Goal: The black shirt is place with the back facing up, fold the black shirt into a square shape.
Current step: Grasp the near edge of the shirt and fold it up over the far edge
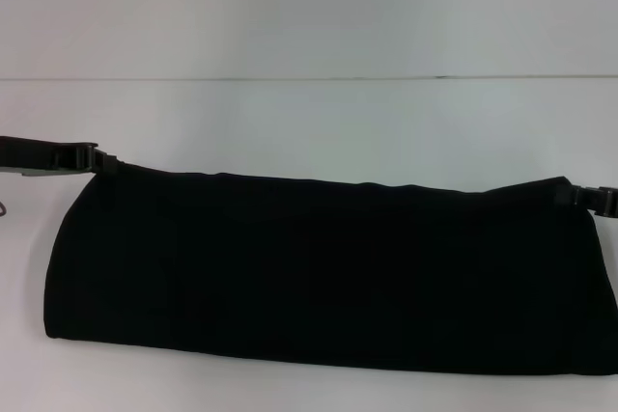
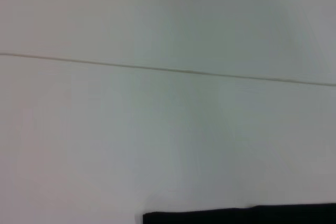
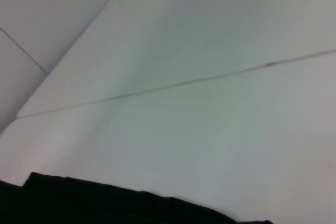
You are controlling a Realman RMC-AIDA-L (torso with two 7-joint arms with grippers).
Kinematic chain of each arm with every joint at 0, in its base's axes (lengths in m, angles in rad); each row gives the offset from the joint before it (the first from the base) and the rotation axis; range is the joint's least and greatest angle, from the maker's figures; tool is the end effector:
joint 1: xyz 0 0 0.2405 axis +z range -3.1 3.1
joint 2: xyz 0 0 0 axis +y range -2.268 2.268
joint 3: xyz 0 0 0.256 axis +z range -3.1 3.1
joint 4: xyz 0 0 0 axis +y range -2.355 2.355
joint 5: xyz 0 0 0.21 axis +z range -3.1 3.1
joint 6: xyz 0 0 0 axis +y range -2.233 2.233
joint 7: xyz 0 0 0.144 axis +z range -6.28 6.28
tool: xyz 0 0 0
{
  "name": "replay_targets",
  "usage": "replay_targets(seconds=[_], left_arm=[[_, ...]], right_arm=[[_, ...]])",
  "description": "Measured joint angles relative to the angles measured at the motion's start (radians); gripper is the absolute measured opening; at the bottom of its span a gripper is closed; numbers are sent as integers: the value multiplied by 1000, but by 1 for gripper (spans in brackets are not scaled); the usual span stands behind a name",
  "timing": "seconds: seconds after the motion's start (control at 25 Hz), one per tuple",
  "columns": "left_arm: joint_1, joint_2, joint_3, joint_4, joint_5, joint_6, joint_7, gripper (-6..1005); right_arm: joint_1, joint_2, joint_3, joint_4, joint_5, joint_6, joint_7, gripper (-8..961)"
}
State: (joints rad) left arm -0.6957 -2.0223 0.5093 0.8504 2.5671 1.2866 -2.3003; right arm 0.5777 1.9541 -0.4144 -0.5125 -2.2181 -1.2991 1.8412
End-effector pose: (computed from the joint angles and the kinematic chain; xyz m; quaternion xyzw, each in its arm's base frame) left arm -0.2946 0.4023 0.0734 -0.7862 -0.5430 -0.0839 0.2829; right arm 0.3331 0.3616 0.0487 -0.8049 0.5017 0.2113 0.2363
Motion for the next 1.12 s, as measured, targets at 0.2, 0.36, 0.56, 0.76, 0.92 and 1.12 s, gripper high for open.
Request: replay_targets(seconds=[0.2, 0.36, 0.56, 0.76, 0.92, 1.12], left_arm=[[9, 1, -29, 29, -19, 34, 16, 53], [12, 1, -37, 46, -43, 46, 25, 56], [1, 1, -33, 39, -75, 20, 43, 60], [-11, 1, -25, 0, -112, -34, 67, 63], [-14, 1, -24, -17, -125, -71, 77, 66], [-5, 5, -31, -5, -165, -37, 92, 70]], right_arm=[[-15, 0, 2, -20, 50, -61, -33, 27], [-31, 3, 3, -44, 76, -73, -34, 27], [-37, 5, 6, -47, 84, -57, -34, 26], [-38, 5, 7, -44, 82, -38, -34, 26], [-39, 4, 6, -44, 81, -32, -34, 26], [-41, 0, 7, -47, 83, -42, -33, 27]])
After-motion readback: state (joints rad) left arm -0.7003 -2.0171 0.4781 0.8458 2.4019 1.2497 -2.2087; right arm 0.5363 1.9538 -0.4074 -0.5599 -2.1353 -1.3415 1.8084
